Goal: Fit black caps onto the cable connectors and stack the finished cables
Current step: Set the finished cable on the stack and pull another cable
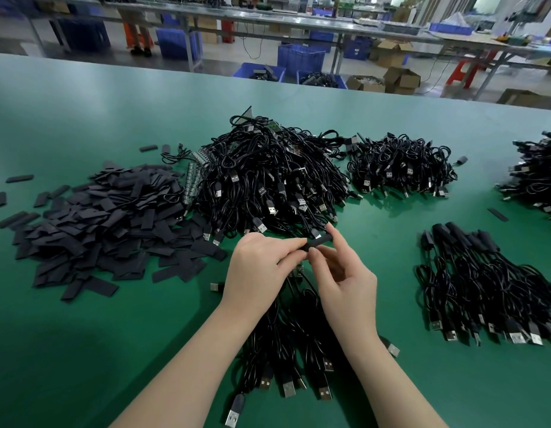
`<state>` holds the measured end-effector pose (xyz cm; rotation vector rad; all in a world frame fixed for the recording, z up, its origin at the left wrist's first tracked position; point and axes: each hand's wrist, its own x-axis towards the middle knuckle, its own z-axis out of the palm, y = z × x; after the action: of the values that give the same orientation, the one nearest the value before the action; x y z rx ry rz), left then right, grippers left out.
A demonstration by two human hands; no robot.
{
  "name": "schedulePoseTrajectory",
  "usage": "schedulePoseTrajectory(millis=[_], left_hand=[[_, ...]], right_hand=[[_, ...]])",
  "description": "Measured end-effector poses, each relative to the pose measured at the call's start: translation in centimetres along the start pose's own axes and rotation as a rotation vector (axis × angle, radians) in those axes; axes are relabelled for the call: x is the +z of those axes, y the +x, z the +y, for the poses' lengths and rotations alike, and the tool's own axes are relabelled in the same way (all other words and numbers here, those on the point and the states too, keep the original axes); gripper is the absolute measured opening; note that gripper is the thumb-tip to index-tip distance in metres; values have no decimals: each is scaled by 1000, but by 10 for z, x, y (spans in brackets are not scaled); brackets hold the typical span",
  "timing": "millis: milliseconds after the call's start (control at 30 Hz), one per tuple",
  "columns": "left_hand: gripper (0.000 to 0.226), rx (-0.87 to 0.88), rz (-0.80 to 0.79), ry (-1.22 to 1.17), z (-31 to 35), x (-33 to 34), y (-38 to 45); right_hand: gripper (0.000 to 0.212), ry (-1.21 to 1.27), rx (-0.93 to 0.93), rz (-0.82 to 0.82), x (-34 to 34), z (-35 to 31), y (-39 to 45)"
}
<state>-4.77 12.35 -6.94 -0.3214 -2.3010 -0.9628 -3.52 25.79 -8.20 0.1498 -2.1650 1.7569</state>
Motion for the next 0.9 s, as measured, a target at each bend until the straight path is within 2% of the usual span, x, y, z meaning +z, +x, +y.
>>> schedulePoseTrajectory(millis=[233,367,400,467,500,567,667,767,833,900], left_hand=[[16,132,-42,64,-5,1,0],[18,74,16,26,-2,3,1],[18,70,35,18,-1,3,2],[17,83,45,34,0,1,2],[17,94,36,51,0,1,1],[18,105,11,81,-1,1,2],[29,129,-12,116,-1,1,2],[43,156,-4,153,0,1,1],[43,96,22,103,1,0,0],[41,55,17,74,1,2,-1]], right_hand=[[51,-60,21,-67,-5,0,1],[66,-21,81,-78,-1,-1,1],[61,-2,110,-88,0,-1,2],[21,-22,112,-109,-1,-2,4],[11,-36,113,-117,-1,-3,5],[19,-14,122,-104,-3,-3,4],[25,82,144,-60,-6,-5,6],[21,433,263,14,-10,-11,15],[18,651,336,65,-21,-18,29],[18,702,365,153,-37,-21,45]])
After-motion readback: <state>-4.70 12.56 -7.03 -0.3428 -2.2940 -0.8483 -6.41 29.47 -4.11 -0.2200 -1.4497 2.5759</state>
